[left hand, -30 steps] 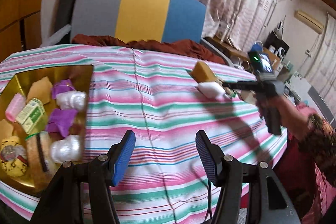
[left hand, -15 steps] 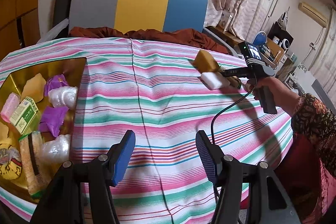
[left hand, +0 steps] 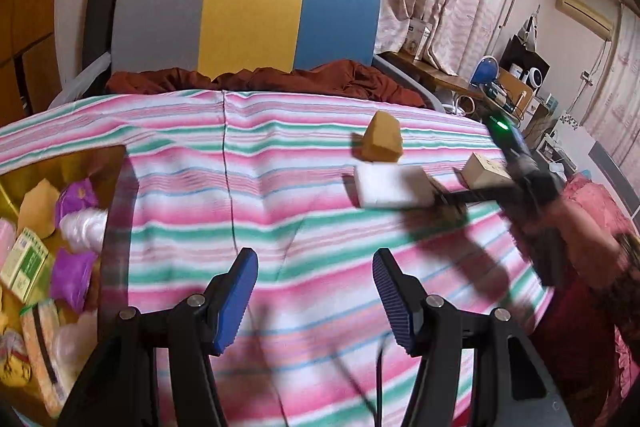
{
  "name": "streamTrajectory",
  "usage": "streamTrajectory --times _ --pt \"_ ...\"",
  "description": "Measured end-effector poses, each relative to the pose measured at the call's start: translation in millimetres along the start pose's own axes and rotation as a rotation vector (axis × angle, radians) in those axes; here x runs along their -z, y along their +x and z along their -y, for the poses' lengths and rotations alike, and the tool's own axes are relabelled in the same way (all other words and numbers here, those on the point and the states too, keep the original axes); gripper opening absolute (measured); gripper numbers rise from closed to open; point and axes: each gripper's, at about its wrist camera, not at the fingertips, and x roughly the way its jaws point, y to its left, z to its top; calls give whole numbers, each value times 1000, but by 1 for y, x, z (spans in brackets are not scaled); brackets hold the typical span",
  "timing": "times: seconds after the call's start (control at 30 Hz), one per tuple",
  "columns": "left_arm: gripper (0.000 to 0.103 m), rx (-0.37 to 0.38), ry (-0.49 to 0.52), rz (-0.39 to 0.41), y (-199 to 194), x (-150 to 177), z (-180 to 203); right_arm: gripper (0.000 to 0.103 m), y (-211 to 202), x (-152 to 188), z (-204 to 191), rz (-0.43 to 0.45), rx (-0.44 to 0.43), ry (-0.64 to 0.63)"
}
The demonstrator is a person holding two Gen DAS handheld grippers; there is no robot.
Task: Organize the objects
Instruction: 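Grasp the green-wrapped cracker packet with the right tool while the left tool moves toward the white sponge, then close the left tool on the white sponge and lift it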
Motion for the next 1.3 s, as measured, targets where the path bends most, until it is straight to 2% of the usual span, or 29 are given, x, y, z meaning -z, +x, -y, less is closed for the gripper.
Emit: streamTrajectory --times 0.13,0.33,0.4,0.47,0.57,0.63,0.7,0.77,0.87,0.97,1.03,1.1,1.17,1.23,1.3 --pt "65 19 24 -22 25 -18 10 47 -18 31 -10 -31 -21 57" --pt "71 39 147 -92 74 -44 47 47 -29 47 -7 21 93 61" --pt "73 87 149 -119 88 -50 55 47 -31 44 -2 37 153 55" --pt "73 95 157 -148 104 -54 62 47 -34 43 7 46 179 57" --pt "73 109 146 -209 133 -59 68 47 -32 42 19 42 159 89" --pt "73 177 104 -266 153 -58 69 47 -29 41 19 35 155 87" --pt "74 208 74 -296 161 -51 71 47 -25 38 17 30 128 74" --pt "74 226 99 -267 154 -47 75 47 -25 39 20 26 114 82" --pt "74 400 119 -280 128 -33 85 47 -29 41 25 30 105 107" --pt "74 443 240 -239 94 -17 101 47 -33 39 29 43 99 129" --pt "74 397 309 -198 82 -16 106 47 -35 38 30 48 96 137" --pt "75 290 377 -150 79 -23 112 47 -36 36 29 53 91 140" --pt "76 225 421 -133 84 -32 114 47 -39 36 28 60 97 140" --pt "78 203 501 -150 100 -40 124 47 -40 35 29 67 96 148" --pt "78 190 633 -200 119 -38 139 47 -42 36 33 70 90 165"
